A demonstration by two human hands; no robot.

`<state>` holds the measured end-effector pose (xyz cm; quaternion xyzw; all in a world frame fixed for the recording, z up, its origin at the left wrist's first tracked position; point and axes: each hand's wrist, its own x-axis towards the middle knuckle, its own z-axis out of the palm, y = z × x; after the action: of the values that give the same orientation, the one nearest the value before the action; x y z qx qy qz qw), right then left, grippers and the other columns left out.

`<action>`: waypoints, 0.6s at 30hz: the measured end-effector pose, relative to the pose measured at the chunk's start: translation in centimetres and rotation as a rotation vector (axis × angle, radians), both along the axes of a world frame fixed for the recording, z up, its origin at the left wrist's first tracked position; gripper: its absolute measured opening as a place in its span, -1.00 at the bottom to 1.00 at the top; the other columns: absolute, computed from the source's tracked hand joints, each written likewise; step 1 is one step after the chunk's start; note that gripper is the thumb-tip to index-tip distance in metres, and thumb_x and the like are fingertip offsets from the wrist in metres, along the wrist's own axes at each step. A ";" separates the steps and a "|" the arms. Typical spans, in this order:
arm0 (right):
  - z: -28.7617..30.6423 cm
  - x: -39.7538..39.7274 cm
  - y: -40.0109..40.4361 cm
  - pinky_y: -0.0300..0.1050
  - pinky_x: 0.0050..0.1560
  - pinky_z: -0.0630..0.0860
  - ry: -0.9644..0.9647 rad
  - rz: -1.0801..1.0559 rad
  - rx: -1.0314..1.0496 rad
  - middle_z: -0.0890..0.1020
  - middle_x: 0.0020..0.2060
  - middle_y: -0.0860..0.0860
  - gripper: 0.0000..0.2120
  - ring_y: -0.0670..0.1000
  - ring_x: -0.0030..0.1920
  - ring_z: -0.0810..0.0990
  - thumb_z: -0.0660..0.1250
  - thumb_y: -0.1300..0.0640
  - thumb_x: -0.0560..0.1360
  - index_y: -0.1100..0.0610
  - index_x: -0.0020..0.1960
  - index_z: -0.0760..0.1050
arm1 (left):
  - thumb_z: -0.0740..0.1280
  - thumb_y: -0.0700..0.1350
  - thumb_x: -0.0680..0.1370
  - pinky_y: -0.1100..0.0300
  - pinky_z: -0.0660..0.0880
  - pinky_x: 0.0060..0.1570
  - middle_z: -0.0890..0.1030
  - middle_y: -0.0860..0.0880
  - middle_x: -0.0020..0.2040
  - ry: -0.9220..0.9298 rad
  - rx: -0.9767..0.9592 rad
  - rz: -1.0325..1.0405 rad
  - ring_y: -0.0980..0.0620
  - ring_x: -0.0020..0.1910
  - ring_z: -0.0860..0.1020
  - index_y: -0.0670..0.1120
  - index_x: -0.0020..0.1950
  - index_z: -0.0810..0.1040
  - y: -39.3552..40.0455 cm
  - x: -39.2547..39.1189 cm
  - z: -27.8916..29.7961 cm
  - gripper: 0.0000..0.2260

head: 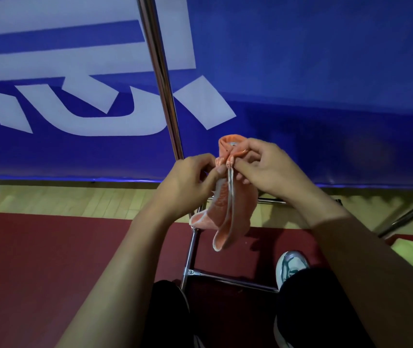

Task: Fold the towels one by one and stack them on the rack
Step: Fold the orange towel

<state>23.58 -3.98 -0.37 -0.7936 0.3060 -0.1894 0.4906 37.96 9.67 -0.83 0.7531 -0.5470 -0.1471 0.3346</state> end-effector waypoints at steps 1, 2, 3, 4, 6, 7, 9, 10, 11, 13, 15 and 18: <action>0.0 0.0 0.0 0.14 0.04 0.67 0.007 -0.018 -0.021 0.73 -0.26 -0.08 -0.90 -0.13 -0.20 0.72 0.42 0.05 0.56 -0.16 -0.01 0.58 | 0.29 0.11 0.69 -0.14 0.63 -0.16 0.68 -0.01 -0.20 -0.011 -0.004 -0.011 0.02 -0.21 0.68 -0.04 -0.06 0.58 0.0 0.0 0.0 -0.74; 0.1 0.0 0.0 0.13 0.03 0.68 0.009 -0.030 -0.033 0.72 -0.26 -0.09 -0.91 -0.14 -0.20 0.72 0.41 0.05 0.56 -0.15 -0.01 0.58 | 0.30 0.09 0.70 -0.14 0.63 -0.16 0.68 -0.02 -0.19 -0.016 -0.010 -0.018 0.01 -0.21 0.67 -0.04 -0.06 0.58 0.0 -0.1 0.0 -0.75; 0.0 0.0 0.0 0.13 0.03 0.68 0.011 -0.033 -0.038 0.72 -0.27 -0.09 -0.91 -0.14 -0.20 0.71 0.41 0.05 0.57 -0.14 0.00 0.57 | 0.29 0.08 0.70 -0.14 0.63 -0.15 0.68 -0.02 -0.19 -0.013 -0.015 -0.021 0.00 -0.20 0.67 -0.03 -0.05 0.58 0.0 -0.1 -0.1 -0.76; 0.0 0.1 0.0 0.13 0.04 0.67 0.013 -0.027 -0.037 0.72 -0.27 -0.09 -0.92 -0.14 -0.20 0.71 0.40 0.05 0.57 -0.14 0.01 0.57 | 0.29 0.09 0.70 -0.14 0.64 -0.14 0.69 -0.02 -0.17 -0.006 -0.014 -0.023 0.00 -0.19 0.68 -0.03 -0.03 0.59 0.0 -0.1 -0.1 -0.76; -0.1 0.2 -0.1 0.16 0.06 0.66 0.014 0.000 -0.020 0.73 -0.27 -0.07 -0.92 -0.12 -0.18 0.71 0.39 0.05 0.58 -0.13 0.01 0.56 | 0.27 0.11 0.70 -0.13 0.65 -0.14 0.70 -0.01 -0.16 0.000 0.001 -0.033 0.02 -0.17 0.68 -0.02 0.01 0.62 0.0 -0.1 -0.1 -0.74; -0.2 0.2 -0.1 0.17 0.08 0.66 0.011 0.014 -0.004 0.73 -0.26 -0.06 -0.92 -0.11 -0.17 0.72 0.39 0.06 0.58 -0.12 0.01 0.56 | 0.26 0.13 0.70 -0.13 0.65 -0.14 0.70 -0.01 -0.16 -0.003 0.008 -0.042 0.02 -0.16 0.69 -0.03 0.03 0.63 0.0 -0.1 -0.1 -0.73; -0.4 0.3 -0.2 0.14 0.10 0.65 -0.005 0.026 0.028 0.74 -0.25 -0.04 -0.91 -0.11 -0.16 0.72 0.38 0.08 0.59 -0.12 0.01 0.56 | 0.25 0.14 0.71 -0.12 0.65 -0.13 0.71 -0.01 -0.15 -0.011 0.019 -0.056 0.01 -0.15 0.69 -0.03 0.06 0.65 0.0 -0.2 0.0 -0.71; -0.4 0.3 -0.2 0.09 0.09 0.65 -0.017 0.028 0.041 0.75 -0.24 -0.03 -0.88 -0.11 -0.17 0.72 0.37 0.10 0.60 -0.13 0.00 0.56 | 0.26 0.13 0.71 -0.12 0.65 -0.13 0.71 -0.02 -0.15 -0.013 0.021 -0.063 0.00 -0.15 0.69 -0.03 0.06 0.65 0.0 -0.2 0.1 -0.71; -0.5 0.3 -0.2 0.04 0.04 0.65 -0.028 0.029 0.054 0.75 -0.24 -0.02 -0.86 -0.12 -0.19 0.72 0.36 0.12 0.61 -0.13 -0.01 0.55 | 0.26 0.11 0.71 -0.13 0.65 -0.13 0.70 -0.03 -0.15 -0.018 0.021 -0.068 -0.01 -0.15 0.69 -0.04 0.05 0.65 0.0 -0.2 0.0 -0.73; -0.4 0.3 -0.1 -0.04 -0.06 0.62 -0.059 0.031 0.092 0.74 -0.25 0.00 -0.85 -0.10 -0.22 0.71 0.35 0.15 0.62 -0.11 -0.02 0.56 | 0.26 0.07 0.71 -0.15 0.64 -0.15 0.70 -0.07 -0.15 -0.032 0.028 -0.063 -0.05 -0.17 0.68 -0.06 0.02 0.64 0.1 0.0 0.1 -0.74; -0.3 0.3 0.0 -0.09 -0.12 0.61 -0.082 0.028 0.128 0.73 -0.23 0.04 -0.87 -0.08 -0.23 0.70 0.33 0.17 0.62 -0.06 0.00 0.58 | 0.25 0.08 0.68 -0.15 0.64 -0.16 0.70 -0.09 -0.15 -0.036 0.036 -0.050 -0.08 -0.18 0.68 -0.08 -0.01 0.64 0.1 0.1 0.0 -0.71; -0.3 0.5 0.1 -0.10 -0.13 0.61 -0.072 0.036 0.106 0.74 -0.21 0.04 -0.87 -0.09 -0.24 0.69 0.33 0.15 0.62 -0.07 0.02 0.57 | 0.29 0.06 0.70 -0.12 0.65 -0.14 0.70 -0.07 -0.17 -0.013 0.030 -0.058 -0.05 -0.19 0.68 -0.05 -0.02 0.65 0.0 0.0 -0.1 -0.75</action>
<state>24.05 -3.86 -0.68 -0.7645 0.2834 -0.1924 0.5461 37.96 9.69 -0.95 0.7429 -0.5685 -0.1599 0.3151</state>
